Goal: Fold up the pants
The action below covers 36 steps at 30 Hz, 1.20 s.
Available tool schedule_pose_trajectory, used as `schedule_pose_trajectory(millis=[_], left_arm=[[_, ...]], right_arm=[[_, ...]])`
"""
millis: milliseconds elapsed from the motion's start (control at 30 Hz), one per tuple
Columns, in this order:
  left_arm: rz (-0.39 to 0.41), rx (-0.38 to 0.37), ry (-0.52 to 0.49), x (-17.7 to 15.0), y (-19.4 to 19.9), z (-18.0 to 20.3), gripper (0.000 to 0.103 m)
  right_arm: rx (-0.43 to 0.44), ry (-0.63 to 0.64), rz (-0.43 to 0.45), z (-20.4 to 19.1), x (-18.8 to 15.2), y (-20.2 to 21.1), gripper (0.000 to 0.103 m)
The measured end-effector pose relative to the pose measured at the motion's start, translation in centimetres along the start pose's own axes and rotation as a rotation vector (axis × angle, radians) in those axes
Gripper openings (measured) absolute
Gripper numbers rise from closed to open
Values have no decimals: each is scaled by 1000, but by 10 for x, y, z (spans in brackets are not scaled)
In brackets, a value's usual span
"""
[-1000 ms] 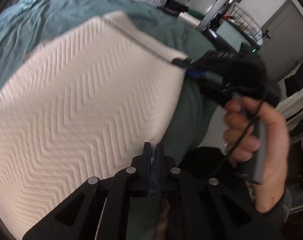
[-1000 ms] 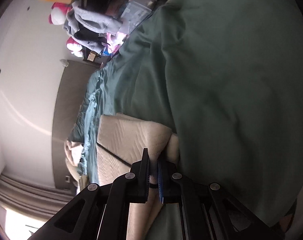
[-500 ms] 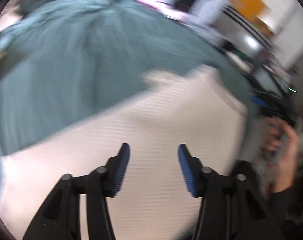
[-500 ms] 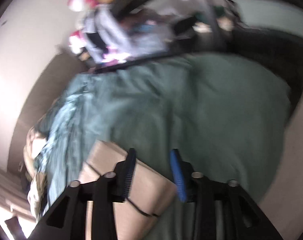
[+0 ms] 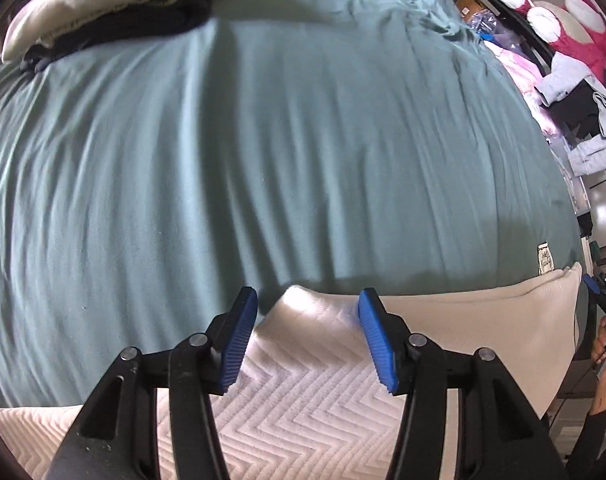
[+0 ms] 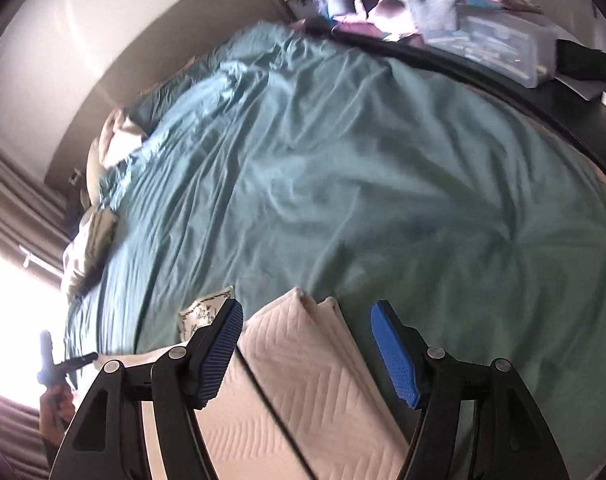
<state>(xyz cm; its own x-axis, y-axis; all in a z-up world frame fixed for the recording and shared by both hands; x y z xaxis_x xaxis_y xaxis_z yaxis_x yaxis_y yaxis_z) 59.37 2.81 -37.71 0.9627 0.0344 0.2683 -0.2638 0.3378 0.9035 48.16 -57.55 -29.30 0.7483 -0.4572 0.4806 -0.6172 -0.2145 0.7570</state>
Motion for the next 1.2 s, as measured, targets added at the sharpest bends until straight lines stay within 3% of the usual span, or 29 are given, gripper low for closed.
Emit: schedule_pose_trajectory(millis=[167, 233, 333, 400, 500, 633, 833, 1100, 1200], left_arm=[[22, -14, 47, 4, 6, -14, 47], [-2, -33, 44, 1, 3, -14, 36], [-10, -11, 22, -2, -2, -10, 32], [-12, -9, 16, 1, -6, -4, 22], [-8, -13, 31, 3, -8, -5, 15], [13, -36, 49, 1, 3, -13, 13], [73, -33, 56, 2, 19, -22, 10], [63, -15, 57, 0, 10, -31, 11], [75, 20, 53, 3, 19, -24, 22]], right_arm=[[42, 40, -47, -9, -4, -19, 103], [54, 48, -58, -12, -5, -24, 103], [55, 56, -70, -15, -8, -31, 103], [52, 56, -80, -16, -10, -34, 103], [47, 60, -88, -18, -13, -40, 103], [50, 153, -83, -32, -24, -33, 103], [-15, 100, 51, -23, -10, -6, 103], [-112, 110, -39, -17, -14, -47, 103], [-116, 80, -32, -11, -13, -41, 103]])
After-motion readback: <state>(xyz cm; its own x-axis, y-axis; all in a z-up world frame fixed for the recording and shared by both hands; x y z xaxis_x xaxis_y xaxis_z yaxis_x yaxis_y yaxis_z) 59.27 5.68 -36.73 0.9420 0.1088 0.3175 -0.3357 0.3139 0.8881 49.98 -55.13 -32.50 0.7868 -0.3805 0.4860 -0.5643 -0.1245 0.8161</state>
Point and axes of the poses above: each gripper's, at about its wrist camera, not at the fingertips, and y roughly against the way its jaws point, z to its right, x to its top, the point moved 5 cm from there along -y, roughly the way its jaws point, and after that the axes turned 1 degree about -x, right-handed, at the moved point
